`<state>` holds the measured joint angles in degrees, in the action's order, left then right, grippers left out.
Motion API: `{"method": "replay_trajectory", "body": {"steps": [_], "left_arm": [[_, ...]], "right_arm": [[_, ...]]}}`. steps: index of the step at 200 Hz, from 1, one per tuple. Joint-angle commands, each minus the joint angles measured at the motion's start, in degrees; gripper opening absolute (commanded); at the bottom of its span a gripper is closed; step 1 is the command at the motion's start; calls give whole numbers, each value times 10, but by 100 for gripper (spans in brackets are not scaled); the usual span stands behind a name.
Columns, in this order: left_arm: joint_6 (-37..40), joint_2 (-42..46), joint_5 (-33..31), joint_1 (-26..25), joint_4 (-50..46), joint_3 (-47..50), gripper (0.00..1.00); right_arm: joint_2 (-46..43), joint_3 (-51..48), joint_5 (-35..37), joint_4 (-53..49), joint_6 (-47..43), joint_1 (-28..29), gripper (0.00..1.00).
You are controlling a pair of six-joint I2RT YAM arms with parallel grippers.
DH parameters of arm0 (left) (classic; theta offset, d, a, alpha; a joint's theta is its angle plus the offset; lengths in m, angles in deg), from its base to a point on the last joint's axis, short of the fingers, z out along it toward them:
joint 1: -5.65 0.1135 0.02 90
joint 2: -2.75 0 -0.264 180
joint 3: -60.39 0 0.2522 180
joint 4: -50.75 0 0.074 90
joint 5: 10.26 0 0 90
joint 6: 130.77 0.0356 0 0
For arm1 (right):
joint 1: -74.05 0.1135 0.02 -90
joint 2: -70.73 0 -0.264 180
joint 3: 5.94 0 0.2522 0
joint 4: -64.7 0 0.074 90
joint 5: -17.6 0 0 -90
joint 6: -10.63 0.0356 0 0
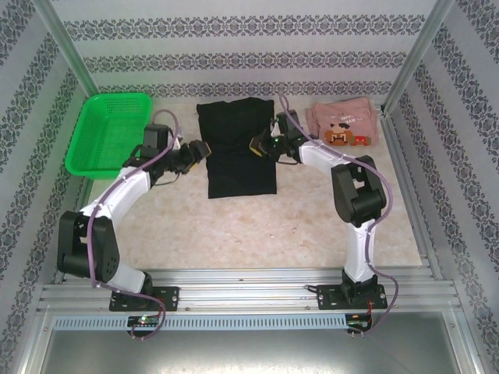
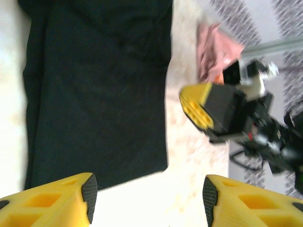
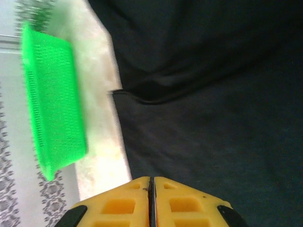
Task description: Fold and stack the t-shirts
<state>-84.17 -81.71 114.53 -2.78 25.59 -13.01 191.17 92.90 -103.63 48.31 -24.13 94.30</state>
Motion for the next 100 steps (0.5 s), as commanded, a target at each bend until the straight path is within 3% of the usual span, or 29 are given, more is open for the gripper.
{"method": "replay_trajectory", "body": {"steps": [1,49,100], "left_arm": [[38,55,-13,-4,-60,42,63],[24,163,-11,-6,-102,134,63],[57,264,-27,-11,-216,201,64]], "right_arm": [[46,-4,-14,73,38,-8,12],[143,87,-4,101,75,-17,14],[232,199,-28,159,154,-36,20]]}}
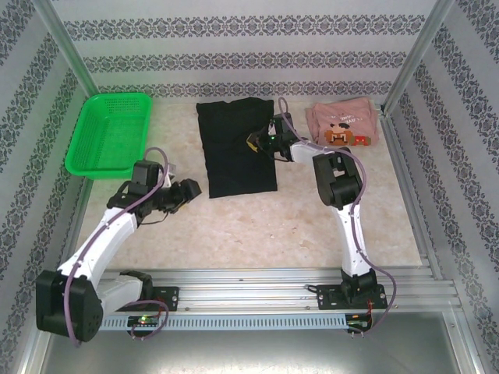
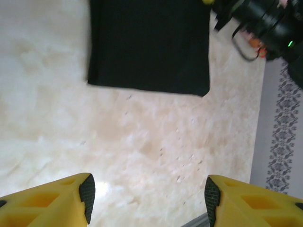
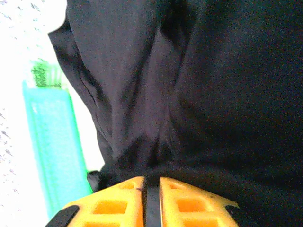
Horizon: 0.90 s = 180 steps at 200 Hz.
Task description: Fold and stack the t-shirts
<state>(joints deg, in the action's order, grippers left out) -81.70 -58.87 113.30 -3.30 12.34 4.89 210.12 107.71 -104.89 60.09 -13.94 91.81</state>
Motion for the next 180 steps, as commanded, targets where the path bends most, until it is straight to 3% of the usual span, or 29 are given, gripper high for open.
{"method": "replay_trajectory", "body": {"steps": [1,29,59,111,128,180], "left_arm": [[33,36,-14,-6,-84,23,64],[8,61,1,-7,-90,64,64],[-33,76,-4,-9,-69,72,69],[-108,1,-28,-41,90,82,73],[-102,-56,-47,-63,102,64,73],[-124,-181,-93,-77,183,14,70]], "right_arm": [[44,53,-16,39,53,-12,21],[75,100,-17,10,57,-17,21],[-29,-23,-12,136,75,-21,31],[-294,-163,22,-189,-174,-2,59],[-342,-210,49,-275,-223,2,59],[-424,-374,76,-267,-239,13,59]]}}
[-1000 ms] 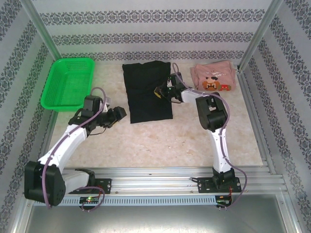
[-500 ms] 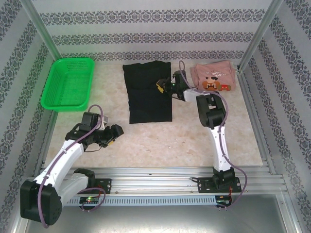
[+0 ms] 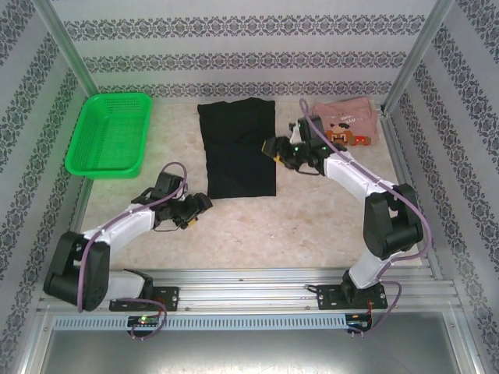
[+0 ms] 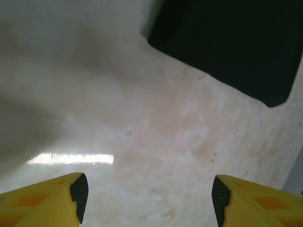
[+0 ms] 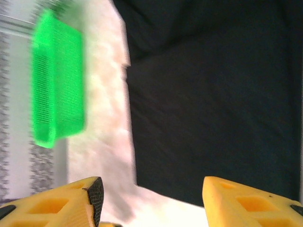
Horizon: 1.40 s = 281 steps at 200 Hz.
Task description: Fold and stack the t-shirts
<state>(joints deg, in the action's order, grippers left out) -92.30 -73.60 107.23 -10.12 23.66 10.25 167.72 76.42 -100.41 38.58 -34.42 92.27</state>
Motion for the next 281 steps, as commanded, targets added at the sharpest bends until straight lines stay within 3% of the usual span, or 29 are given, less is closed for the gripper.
{"method": "replay_trajectory", "body": {"steps": [1,78,156,219,242,265,281], "left_arm": [[-19,-35,-33,-9,71,-41,70],[-9,-152,-52,-9,82,-120,64],[-8,-195,-56,-11,63,-143,60],[-5,-239,-53,-15,51,-160,43],[-4,-252,-46,-15,56,-162,31],[12,-259,-41,-15,44,-177,15],[27,-250,-43,-15,30,-184,3]], "right_arm": [[-1,-62,32,-52,-35,9,59],[25,-92,49,-62,-43,23,58],[72,-67,59,-56,-42,25,59],[121,-26,54,-60,-36,41,58],[137,-24,56,-58,-23,42,46],[139,-22,56,-55,-10,42,21],[128,-23,58,-59,-11,42,12]]}}
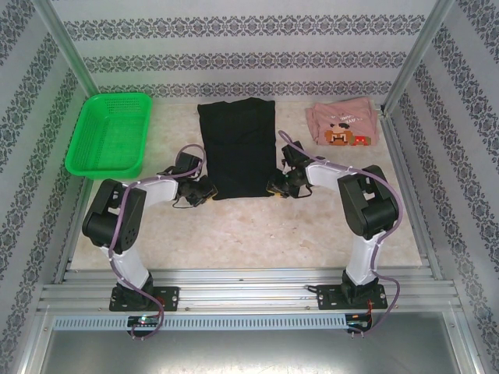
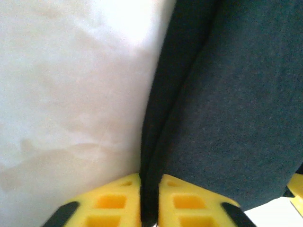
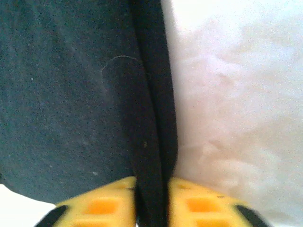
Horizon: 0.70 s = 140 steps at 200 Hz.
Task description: Fold and stack the t-shirts
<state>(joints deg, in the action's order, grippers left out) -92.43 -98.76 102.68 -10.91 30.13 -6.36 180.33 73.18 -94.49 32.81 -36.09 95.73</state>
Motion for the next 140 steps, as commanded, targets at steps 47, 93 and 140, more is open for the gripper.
{"method": "replay_trajectory", "body": {"steps": [47,93,140], "left_arm": [[52,57,3,-8,-57,-1,0],[45,155,18,-8,-76,59,0],[23,304,24,-8,-125,150,0]], "right_arm": [[-50,-12,-12,-1,14,6,0],[-140,-64,-12,-20,39,29,0],[-277,-162,9,-28,127,93,0]]}}
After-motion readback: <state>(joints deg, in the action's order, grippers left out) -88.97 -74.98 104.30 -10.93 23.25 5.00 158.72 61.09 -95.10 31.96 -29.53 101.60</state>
